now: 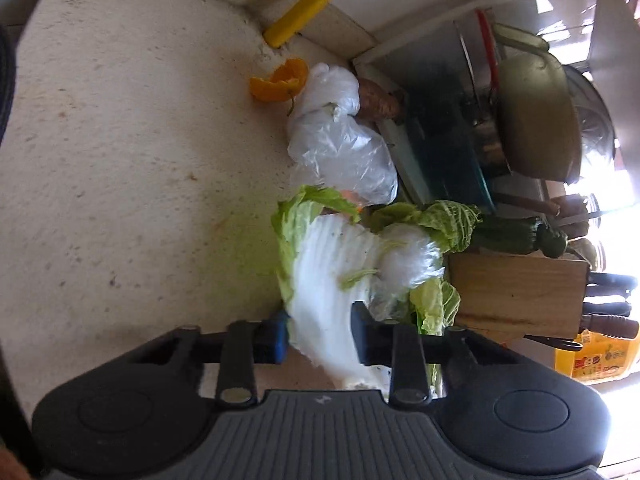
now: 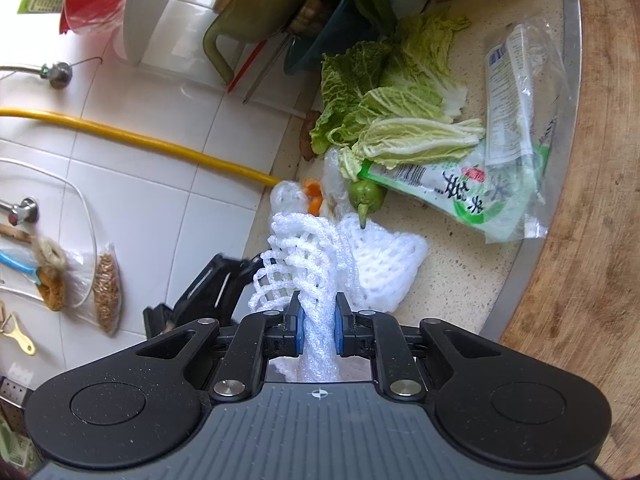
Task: Collect trash
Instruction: 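Carry the cabbage leaf and the foam net down toward the black bin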
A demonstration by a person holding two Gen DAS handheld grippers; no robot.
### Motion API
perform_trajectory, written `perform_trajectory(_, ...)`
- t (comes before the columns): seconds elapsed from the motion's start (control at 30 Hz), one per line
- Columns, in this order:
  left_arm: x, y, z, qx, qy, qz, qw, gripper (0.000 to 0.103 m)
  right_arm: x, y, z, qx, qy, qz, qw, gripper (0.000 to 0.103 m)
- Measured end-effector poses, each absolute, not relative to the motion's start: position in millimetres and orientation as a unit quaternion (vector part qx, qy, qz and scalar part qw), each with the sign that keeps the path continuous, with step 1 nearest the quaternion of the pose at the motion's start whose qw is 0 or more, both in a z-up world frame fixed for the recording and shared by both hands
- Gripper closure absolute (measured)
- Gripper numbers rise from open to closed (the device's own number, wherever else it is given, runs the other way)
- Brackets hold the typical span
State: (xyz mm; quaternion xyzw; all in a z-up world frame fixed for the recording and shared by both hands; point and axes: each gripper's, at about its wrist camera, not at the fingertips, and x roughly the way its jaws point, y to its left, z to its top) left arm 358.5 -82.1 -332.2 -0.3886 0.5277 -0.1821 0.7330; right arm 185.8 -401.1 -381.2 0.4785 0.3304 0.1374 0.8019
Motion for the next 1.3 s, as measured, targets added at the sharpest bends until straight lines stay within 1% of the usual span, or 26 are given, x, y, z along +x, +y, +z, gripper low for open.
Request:
perform_trajectory(0.07,371,-89,-343,-0.390,0.539,-0.179,0.725,0.089,187,-403,-379,0.471,0.328,0.135,0.807,0.085)
perform_trajectory(0.23,376,-85,-370,-0.457,0.521,-0.227,0.685,0.089,194,-408,-374,0.473,0.318,0.140,0.810,0.087)
perform_trajectory(0.4,370,-85,-393,-0.515,0.486,-0.283,0.647,0.089,195,-421,-377,0.528,0.292,0.162,0.781,0.087)
perform_trajectory(0.47,371,-82,-409,-0.548,0.472,-0.304,0.620,0.089,193,-426,-377,0.539,0.280,0.160,0.778,0.087)
perform_trajectory(0.53,372,-78,-415,-0.561,0.460,-0.320,0.610,0.089,189,-427,-375,0.545,0.270,0.156,0.778,0.087)
perform_trajectory(0.9,380,-78,-413,-0.571,0.421,-0.369,0.600,0.089,180,-433,-367,0.574,0.233,0.167,0.767,0.087)
perform_trajectory(1.0,376,-63,-406,-0.568,0.403,-0.375,0.611,0.089,179,-431,-362,0.572,0.228,0.170,0.769,0.087)
perform_trajectory(1.07,359,-48,-400,-0.571,0.396,-0.377,0.612,0.089,180,-428,-361,0.574,0.228,0.177,0.766,0.087)
perform_trajectory(1.17,345,-33,-402,-0.585,0.390,-0.375,0.603,0.089,185,-420,-358,0.571,0.232,0.185,0.765,0.087)
perform_trajectory(1.3,327,12,-388,-0.593,0.370,-0.363,0.616,0.089,198,-402,-357,0.567,0.247,0.199,0.760,0.087)
